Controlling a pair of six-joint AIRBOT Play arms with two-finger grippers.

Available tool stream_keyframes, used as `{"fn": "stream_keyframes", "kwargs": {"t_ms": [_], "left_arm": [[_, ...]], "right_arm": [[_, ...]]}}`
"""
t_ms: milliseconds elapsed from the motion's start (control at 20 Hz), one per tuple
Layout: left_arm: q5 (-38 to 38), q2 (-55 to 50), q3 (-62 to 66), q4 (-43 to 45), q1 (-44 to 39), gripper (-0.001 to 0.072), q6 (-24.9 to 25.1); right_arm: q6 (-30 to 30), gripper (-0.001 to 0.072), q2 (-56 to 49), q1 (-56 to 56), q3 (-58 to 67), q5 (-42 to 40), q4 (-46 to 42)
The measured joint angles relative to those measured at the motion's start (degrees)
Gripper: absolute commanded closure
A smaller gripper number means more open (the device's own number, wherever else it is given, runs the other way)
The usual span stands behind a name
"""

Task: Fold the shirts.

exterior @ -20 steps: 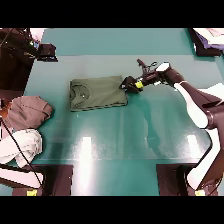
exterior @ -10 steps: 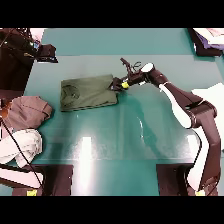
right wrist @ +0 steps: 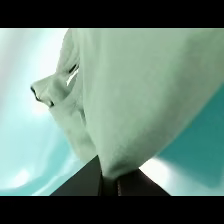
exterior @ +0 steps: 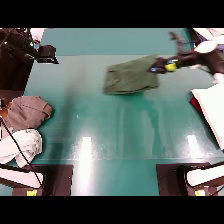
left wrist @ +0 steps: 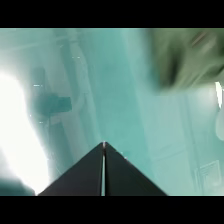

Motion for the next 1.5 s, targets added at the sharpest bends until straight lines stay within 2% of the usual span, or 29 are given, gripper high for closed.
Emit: {"fn": "stream_keyframes", "kwargs": {"t_ms": [300,650,950,1150,1300,1500], "left_arm": [[0.0,0.0,0.0,-2.8,0.0,0.0684,0.0],[0.0,0.0,0.0,-4.5,0.0,0.0684,0.0],[1.5,0.0,0.0,-4.8,-0.1,0.0684,0.0],[2.1,0.0,0.0,-4.8,0.0,0.0684,0.9],[2.3,0.0,0.0,-4.8,0.0,0.0684,1.7],[2.3,0.0,0.0,-4.8,0.0,0.0684,2.6]], "right_arm": [[1.8,0.0701,14.2,-21.5,-9.2,-0.6,-6.8],[2.1,0.0701,21.4,-38.1,-11.2,-3.9,-8.2],[2.2,0.0701,26.7,-43.4,-10.7,-4.3,-8.4],[2.3,0.07,28.8,-44.2,-7.3,-0.6,-9.5],[4.9,0.0699,29.1,-44.4,-4.4,5.0,-15.4],[10.2,0.0697,29.3,-44.5,-3.1,12.7,-28.3]]}}
